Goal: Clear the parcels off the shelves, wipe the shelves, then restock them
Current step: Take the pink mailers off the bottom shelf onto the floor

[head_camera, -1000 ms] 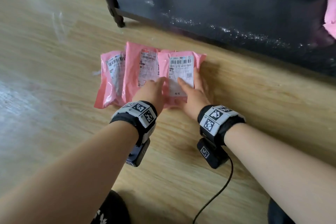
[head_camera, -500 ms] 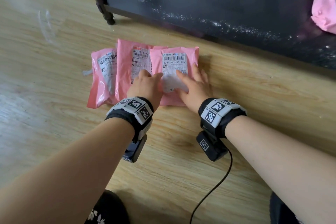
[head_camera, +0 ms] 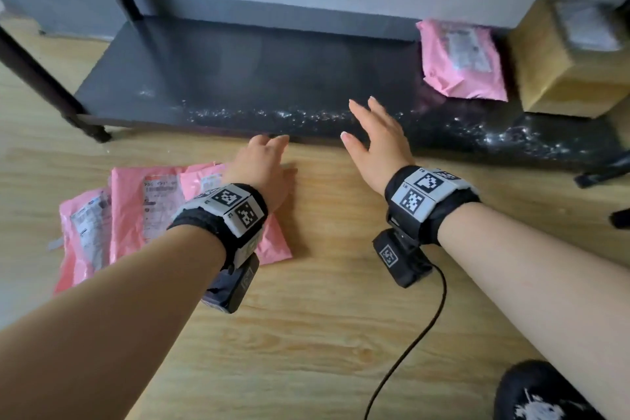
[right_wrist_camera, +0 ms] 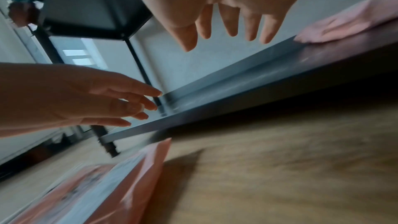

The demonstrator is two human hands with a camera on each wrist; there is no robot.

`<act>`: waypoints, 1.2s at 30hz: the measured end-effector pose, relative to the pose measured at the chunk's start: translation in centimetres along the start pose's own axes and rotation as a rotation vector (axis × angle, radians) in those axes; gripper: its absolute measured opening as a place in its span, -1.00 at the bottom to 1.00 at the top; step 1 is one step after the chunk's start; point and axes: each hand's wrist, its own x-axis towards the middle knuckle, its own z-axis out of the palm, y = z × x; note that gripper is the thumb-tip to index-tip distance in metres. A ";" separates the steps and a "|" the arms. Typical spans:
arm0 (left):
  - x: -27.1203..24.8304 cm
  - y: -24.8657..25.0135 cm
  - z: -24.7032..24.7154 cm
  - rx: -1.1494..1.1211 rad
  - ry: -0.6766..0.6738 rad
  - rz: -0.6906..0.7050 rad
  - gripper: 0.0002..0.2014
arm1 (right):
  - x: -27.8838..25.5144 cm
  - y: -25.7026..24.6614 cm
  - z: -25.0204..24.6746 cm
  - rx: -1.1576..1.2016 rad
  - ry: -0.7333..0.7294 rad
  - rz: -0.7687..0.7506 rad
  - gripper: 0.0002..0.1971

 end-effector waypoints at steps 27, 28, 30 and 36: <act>16.9 24.3 6.0 -0.309 -0.002 0.042 -0.79 | 14.2 18.2 -11.7 0.208 0.123 0.262 -0.47; 16.4 23.8 5.8 -0.316 0.030 0.060 -0.80 | 13.5 17.4 -11.6 0.232 0.136 0.226 -0.47; 15.0 22.3 5.1 -0.320 0.093 0.116 -0.80 | 12.1 15.9 -11.3 0.290 0.168 0.170 -0.46; 6.8 15.5 0.7 -0.298 0.236 0.090 -0.81 | 6.6 9.8 -8.5 0.381 0.145 0.086 -0.45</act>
